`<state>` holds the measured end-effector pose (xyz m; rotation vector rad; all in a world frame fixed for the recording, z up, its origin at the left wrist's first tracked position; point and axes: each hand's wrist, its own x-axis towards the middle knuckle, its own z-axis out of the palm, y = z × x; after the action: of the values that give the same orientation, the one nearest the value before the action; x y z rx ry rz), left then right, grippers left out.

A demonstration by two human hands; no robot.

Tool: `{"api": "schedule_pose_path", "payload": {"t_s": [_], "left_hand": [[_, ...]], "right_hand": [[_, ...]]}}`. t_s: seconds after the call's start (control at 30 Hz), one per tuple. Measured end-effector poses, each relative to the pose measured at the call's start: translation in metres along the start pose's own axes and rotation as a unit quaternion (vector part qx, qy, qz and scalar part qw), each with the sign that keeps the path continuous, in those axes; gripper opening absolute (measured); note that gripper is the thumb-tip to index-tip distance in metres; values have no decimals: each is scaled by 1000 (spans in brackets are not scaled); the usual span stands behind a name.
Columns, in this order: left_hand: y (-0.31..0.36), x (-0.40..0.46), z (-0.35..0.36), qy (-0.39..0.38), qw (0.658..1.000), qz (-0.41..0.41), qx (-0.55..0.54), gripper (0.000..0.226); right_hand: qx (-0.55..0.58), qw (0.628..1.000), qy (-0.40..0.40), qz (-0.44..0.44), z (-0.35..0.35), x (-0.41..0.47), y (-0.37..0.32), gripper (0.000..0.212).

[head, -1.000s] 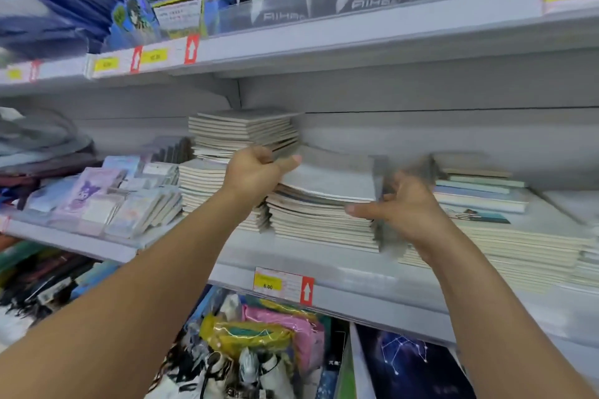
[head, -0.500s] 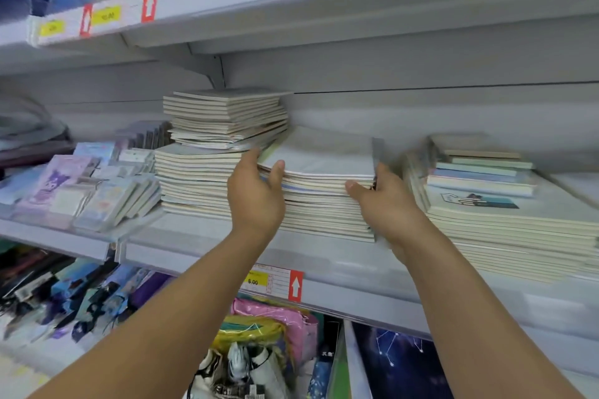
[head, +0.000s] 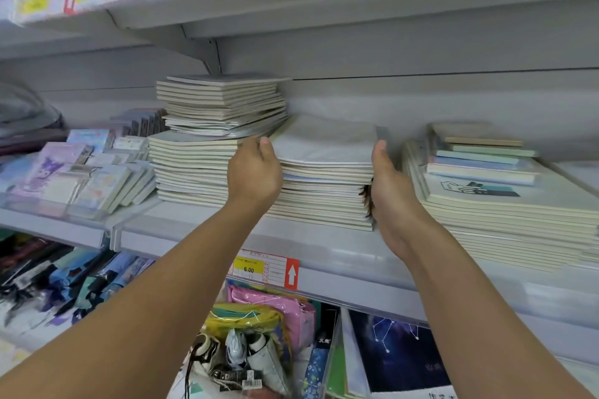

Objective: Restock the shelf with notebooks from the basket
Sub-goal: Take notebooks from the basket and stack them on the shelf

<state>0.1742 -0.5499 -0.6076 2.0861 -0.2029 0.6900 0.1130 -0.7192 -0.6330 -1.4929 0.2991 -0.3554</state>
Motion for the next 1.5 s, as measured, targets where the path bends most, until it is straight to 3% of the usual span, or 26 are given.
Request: {"api": "schedule_pose_path", "payload": {"t_s": [0.13, 0.27, 0.37, 0.63, 0.8, 0.93, 1.1, 1.2, 1.27, 1.33, 1.4, 1.5], "left_hand": [[-12, -23, -4, -2, 996, -25, -87, 42], [-6, -7, 1, -14, 972, -144, -186, 62], [6, -5, 16, 0, 977, -152, -150, 70], [7, -5, 34, 24, 975, -154, -158, 73], [9, -6, 39, 56, 976, -150, -146, 74], [10, -6, 40, 86, 969, -171, -156, 73], [13, -3, 44, 129, 966, -176, -136, 73], [5, -1, 49, 158, 972, -128, -115, 63], [1, 0, 49, 152, 977, -109, -106, 59], [-1, 1, 46, 130, 978, -110, -119, 62], [-3, 2, 41, 89, 976, -126, -153, 72], [-14, 5, 25, -40, 978, -126, -163, 98]], "right_hand": [[-7, 1000, 4, -2, 0, 2, 0, 104], [52, 998, -34, -2, 1, 0, -4, 105], [85, 995, -50, -4, -1, -3, -7, 101], [101, 993, -59, -23, -3, -10, -14, 117], [148, 988, -50, -20, -4, -11, -13, 92], [159, 986, -49, -31, -1, -11, -14, 88], [218, 968, -103, -67, -9, -18, -19, 83], [170, 976, -121, -68, -9, -20, -16, 67], [65, 991, -86, -75, -6, -17, -10, 55], [-23, 993, -49, -102, -4, -16, -2, 72], [-64, 989, -38, -130, -1, -16, 2, 80], [-90, 986, -22, -142, -3, -14, 1, 74]]}}
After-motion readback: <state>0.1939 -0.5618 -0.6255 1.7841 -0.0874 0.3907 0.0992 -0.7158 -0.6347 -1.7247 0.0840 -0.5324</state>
